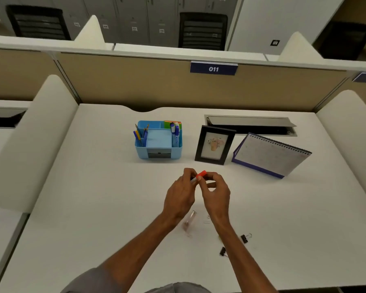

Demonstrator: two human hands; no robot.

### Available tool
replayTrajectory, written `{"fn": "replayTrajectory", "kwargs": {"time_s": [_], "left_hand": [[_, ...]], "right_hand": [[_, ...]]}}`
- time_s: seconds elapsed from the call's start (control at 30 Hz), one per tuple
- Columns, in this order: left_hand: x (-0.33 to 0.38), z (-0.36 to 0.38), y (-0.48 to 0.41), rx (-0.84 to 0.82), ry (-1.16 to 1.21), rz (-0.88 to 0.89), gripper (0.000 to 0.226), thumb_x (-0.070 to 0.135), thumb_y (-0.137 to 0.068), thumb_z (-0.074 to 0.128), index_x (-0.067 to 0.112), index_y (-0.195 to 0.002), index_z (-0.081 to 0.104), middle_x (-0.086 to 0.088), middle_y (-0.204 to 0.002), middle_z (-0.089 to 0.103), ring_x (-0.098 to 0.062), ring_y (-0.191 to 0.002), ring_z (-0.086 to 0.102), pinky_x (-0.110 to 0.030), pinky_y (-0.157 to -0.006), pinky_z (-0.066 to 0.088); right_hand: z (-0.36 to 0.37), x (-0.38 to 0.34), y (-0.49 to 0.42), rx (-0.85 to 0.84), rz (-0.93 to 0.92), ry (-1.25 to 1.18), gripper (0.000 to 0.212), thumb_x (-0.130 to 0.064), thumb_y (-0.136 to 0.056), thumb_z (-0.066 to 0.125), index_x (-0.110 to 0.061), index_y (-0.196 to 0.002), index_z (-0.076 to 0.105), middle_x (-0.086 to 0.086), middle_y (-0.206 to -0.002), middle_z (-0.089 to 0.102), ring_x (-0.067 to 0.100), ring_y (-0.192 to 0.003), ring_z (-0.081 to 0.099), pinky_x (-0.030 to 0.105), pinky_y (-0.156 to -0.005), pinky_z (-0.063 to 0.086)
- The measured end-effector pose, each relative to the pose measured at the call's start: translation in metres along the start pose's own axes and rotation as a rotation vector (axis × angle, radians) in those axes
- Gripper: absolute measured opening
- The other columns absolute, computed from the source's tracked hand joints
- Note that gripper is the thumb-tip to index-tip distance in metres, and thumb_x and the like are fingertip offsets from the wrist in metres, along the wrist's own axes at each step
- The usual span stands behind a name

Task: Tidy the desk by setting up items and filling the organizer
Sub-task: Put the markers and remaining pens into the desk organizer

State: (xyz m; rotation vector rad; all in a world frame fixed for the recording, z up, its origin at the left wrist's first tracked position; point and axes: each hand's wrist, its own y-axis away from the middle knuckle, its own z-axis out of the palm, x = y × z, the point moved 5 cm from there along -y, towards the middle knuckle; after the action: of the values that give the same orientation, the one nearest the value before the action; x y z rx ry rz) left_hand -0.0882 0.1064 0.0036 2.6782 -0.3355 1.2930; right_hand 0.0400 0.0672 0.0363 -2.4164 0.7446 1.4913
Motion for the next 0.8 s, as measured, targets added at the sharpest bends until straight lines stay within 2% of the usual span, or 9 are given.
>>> {"fn": "replayTrajectory", "kwargs": {"time_s": [0.17, 0.27, 0.37, 0.47, 0.57, 0.63, 0.8], "left_hand": [[-0.019, -0.030, -0.012, 0.061, -0.025, -0.008, 0.031, 0.039, -0.108, 0.049, 0.024, -0.135, 0.043, 0.001, -0.117, 0.069, -0.016, -0.094, 0.070, -0.026, -0.087, 0.061], [-0.026, -0.043, -0.016, 0.114, 0.022, -0.024, 0.046, 0.048, -0.107, 0.048, 0.027, -0.148, 0.039, 0.004, -0.145, 0.059, -0.013, -0.125, 0.061, -0.023, -0.100, 0.047], [-0.042, -0.055, -0.024, 0.129, -0.018, -0.053, 0.052, 0.052, -0.108, 0.042, 0.031, -0.155, 0.031, 0.006, -0.159, 0.046, -0.012, -0.141, 0.050, -0.031, -0.114, 0.043], [-0.066, -0.068, -0.023, 0.134, -0.088, -0.066, 0.052, 0.036, -0.109, 0.048, 0.029, -0.157, 0.029, 0.005, -0.160, 0.043, -0.014, -0.142, 0.049, -0.036, -0.116, 0.046], [-0.083, -0.075, -0.015, 0.136, -0.101, -0.056, 0.054, 0.025, -0.106, 0.052, 0.031, -0.154, 0.029, 0.007, -0.157, 0.045, -0.013, -0.137, 0.053, -0.032, -0.110, 0.050], [-0.093, -0.074, -0.012, 0.123, -0.093, -0.071, 0.054, 0.023, -0.105, 0.053, 0.032, -0.153, 0.029, 0.008, -0.155, 0.046, -0.012, -0.133, 0.056, -0.030, -0.105, 0.051], [-0.106, -0.064, -0.012, 0.040, -0.087, -0.099, 0.056, 0.022, -0.105, 0.055, 0.034, -0.153, 0.028, 0.006, -0.154, 0.048, -0.013, -0.133, 0.057, -0.028, -0.103, 0.049]], "right_hand": [[0.033, -0.028, -0.015, -0.057, -0.061, 0.016, 0.029, -0.034, -0.094, 0.073, -0.022, -0.120, 0.069, -0.008, -0.112, 0.071, 0.006, -0.091, 0.065, 0.023, -0.086, 0.058], [0.042, -0.048, -0.032, -0.028, -0.116, -0.019, 0.025, -0.032, -0.095, 0.073, -0.023, -0.117, 0.069, -0.010, -0.106, 0.069, 0.002, -0.089, 0.064, 0.022, -0.083, 0.057], [0.049, -0.074, -0.064, 0.027, -0.187, -0.031, 0.026, -0.030, -0.096, 0.071, -0.019, -0.120, 0.069, -0.005, -0.108, 0.070, 0.010, -0.091, 0.066, 0.017, -0.077, 0.055], [0.061, -0.102, -0.098, 0.057, -0.252, -0.008, 0.024, -0.030, -0.098, 0.070, -0.018, -0.118, 0.069, -0.002, -0.109, 0.071, 0.007, -0.090, 0.066, 0.005, -0.068, 0.049], [0.076, -0.119, -0.121, 0.095, -0.307, 0.064, 0.020, -0.035, -0.098, 0.069, -0.020, -0.112, 0.070, -0.005, -0.104, 0.072, -0.002, -0.080, 0.062, 0.005, -0.064, 0.044], [0.088, -0.123, -0.134, 0.097, -0.311, 0.145, 0.018, -0.036, -0.098, 0.069, -0.023, -0.110, 0.070, -0.007, -0.103, 0.072, 0.001, -0.077, 0.063, 0.010, -0.063, 0.045], [0.122, -0.109, -0.153, -0.034, -0.271, 0.397, 0.031, -0.044, -0.098, 0.065, -0.020, -0.117, 0.068, 0.000, -0.114, 0.073, 0.017, -0.100, 0.069, 0.028, -0.074, 0.056]]}}
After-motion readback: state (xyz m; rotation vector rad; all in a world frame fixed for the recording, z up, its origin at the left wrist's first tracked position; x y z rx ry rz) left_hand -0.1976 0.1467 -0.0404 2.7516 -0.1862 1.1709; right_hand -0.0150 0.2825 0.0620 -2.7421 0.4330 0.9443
